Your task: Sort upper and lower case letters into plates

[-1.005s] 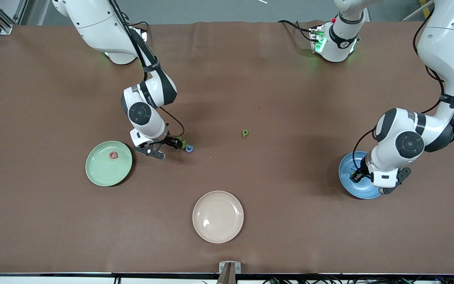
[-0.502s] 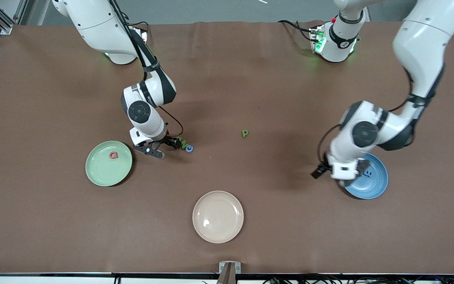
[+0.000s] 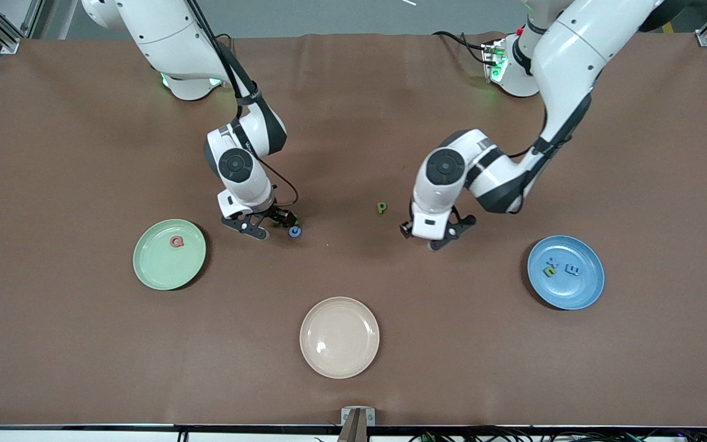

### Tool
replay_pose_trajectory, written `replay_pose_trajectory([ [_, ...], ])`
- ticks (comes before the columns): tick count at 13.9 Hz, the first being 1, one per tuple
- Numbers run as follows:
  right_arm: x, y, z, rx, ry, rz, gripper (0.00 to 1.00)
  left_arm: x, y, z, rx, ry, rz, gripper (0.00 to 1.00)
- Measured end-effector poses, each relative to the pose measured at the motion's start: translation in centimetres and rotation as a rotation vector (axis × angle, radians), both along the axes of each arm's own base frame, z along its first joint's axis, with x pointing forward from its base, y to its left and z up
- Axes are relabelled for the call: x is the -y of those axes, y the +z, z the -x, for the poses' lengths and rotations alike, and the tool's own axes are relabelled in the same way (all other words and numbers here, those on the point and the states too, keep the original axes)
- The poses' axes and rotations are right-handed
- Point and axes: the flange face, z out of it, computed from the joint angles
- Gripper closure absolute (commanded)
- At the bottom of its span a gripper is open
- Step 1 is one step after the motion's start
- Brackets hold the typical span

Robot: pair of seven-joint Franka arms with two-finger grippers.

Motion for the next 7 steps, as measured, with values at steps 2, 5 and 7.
replay_pose_trajectory([
  [2, -0.5, 0.1, 0.3, 0.002, 0.001, 0.0, 0.2, 2.5, -0.9, 1.9, -0.009, -0.046, 0.014, 0.4],
  [5, -0.7, 0.2, 0.3, 0.004, 0.002, -0.001, 0.51, 6.0, -1.9, 4.7, -0.004, -0.113, 0.055, 0.44],
  [7, -0.8, 0.2, 0.4, 0.004, 0.005, -0.002, 0.7, 7.4, -2.8, 6.1, 0.015, -0.176, 0.047, 0.45],
])
